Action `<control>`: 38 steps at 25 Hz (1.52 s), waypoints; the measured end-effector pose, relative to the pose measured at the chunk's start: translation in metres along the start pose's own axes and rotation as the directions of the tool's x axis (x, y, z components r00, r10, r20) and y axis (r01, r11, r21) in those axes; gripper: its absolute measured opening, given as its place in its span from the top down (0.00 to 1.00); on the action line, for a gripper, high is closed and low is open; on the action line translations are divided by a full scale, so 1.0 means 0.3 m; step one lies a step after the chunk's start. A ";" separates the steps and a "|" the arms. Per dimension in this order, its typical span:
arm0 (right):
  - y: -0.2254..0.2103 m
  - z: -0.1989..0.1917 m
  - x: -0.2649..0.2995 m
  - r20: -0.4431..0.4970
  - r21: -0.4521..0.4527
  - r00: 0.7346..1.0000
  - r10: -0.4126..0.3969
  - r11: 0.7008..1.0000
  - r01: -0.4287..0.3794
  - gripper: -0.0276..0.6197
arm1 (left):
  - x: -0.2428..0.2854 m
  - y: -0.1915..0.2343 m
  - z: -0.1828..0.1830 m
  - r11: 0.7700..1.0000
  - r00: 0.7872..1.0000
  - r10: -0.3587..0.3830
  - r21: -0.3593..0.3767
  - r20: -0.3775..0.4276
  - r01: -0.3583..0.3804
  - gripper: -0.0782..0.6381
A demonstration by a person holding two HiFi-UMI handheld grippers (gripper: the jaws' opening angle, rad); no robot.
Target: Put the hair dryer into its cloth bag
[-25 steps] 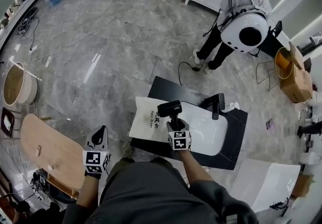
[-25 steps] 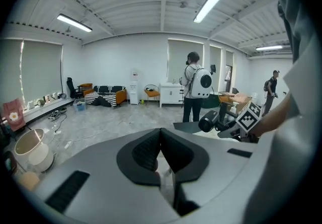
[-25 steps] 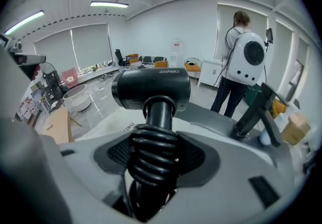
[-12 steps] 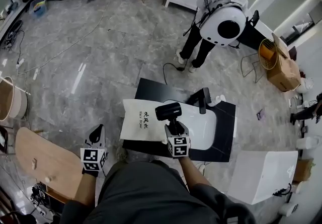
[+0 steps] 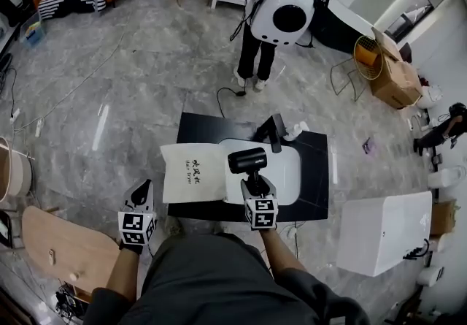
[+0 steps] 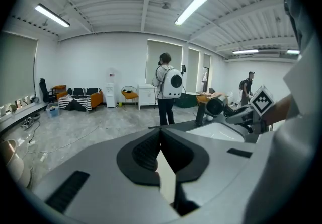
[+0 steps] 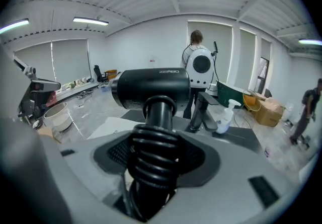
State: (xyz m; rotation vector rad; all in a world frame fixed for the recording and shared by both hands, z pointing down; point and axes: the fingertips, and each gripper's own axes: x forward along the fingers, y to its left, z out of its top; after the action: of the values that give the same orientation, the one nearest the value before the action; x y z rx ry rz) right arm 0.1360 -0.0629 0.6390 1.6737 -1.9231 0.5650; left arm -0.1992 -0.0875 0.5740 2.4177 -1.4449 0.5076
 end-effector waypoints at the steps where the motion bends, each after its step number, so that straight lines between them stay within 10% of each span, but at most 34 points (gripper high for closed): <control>1: -0.021 -0.009 -0.017 0.001 0.012 1.000 -0.012 1.000 0.012 0.59 | 0.014 -0.020 0.002 1.000 1.000 -0.014 0.006 -0.003 0.014 0.89; 22: -0.481 -0.279 -0.406 -0.032 0.227 0.950 -0.312 0.923 0.311 0.59 | 0.335 -0.521 0.038 0.938 0.945 -0.317 0.119 -0.080 0.325 0.89; 38: -0.622 -0.373 -0.496 -0.051 0.275 0.938 -0.343 0.898 0.344 0.59 | 0.567 -0.684 -0.201 0.936 0.896 -0.319 0.043 -0.309 0.348 0.74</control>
State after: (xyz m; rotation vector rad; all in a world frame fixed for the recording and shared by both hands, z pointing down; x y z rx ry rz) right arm 0.3477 0.0937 0.6267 2.1319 -1.5437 0.7188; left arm 0.0477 -0.1023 0.6901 2.4582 -0.8754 0.8301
